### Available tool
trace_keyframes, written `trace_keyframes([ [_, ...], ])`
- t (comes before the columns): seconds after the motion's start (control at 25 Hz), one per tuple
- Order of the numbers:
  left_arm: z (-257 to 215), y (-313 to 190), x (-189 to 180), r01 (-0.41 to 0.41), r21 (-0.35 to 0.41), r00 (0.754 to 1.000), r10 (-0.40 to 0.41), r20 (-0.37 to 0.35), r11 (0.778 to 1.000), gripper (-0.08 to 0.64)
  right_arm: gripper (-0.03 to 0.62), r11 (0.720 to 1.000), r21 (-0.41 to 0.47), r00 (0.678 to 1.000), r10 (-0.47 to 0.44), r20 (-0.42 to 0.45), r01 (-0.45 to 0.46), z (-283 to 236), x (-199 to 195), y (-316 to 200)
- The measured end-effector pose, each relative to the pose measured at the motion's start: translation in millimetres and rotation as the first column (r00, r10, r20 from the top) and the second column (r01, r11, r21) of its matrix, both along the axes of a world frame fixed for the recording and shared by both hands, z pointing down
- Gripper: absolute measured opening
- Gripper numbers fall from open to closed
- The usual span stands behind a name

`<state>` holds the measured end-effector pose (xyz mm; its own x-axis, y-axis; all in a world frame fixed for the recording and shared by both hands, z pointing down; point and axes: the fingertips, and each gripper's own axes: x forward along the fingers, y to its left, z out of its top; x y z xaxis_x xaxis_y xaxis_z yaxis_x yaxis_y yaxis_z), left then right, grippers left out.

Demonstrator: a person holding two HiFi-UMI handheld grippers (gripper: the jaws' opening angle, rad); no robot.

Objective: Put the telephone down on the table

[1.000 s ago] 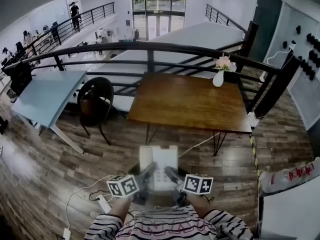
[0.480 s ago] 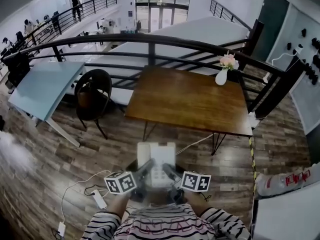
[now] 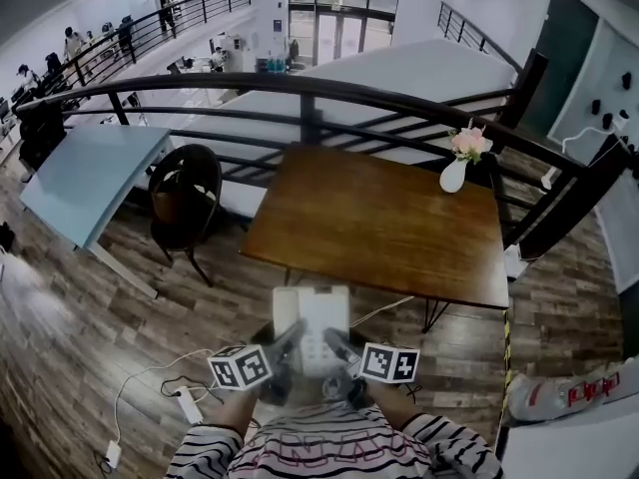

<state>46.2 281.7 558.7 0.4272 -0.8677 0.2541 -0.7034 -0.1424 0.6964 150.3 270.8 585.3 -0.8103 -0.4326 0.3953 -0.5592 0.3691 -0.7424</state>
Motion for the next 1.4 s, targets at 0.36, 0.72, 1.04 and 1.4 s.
trace_keyframes([
  [0.36, 2.2, -82.5, 13.2, 0.103, 0.015, 0.995, -0.103, 0.004, 0.995, 0.350, 0.259, 0.995, 0.010, 0.995, -0.102, 0.006, 0.102, 2.6, 11.5, -93.4],
  [0.72, 3.0, -131.3, 5.1, 0.095, -0.006, 0.996, -0.095, 0.006, 0.995, 0.350, 0.259, 0.995, -0.014, 0.996, -0.094, 0.005, 0.094, 3.3, 3.7, -140.7],
  [1.04, 7.0, -196.9, -44.4, 0.006, -0.020, 1.000, -0.006, 0.003, 1.000, 0.350, 0.258, 1.000, -0.021, 1.000, -0.016, 0.004, 0.017, 8.1, -44.6, -195.8],
  [1.4, -9.2, -280.5, -134.7, -0.130, -0.002, 0.991, 0.130, 0.027, 0.991, 0.350, 0.258, 0.992, 0.001, 0.991, 0.129, 0.030, -0.129, -6.2, -134.8, -266.2],
])
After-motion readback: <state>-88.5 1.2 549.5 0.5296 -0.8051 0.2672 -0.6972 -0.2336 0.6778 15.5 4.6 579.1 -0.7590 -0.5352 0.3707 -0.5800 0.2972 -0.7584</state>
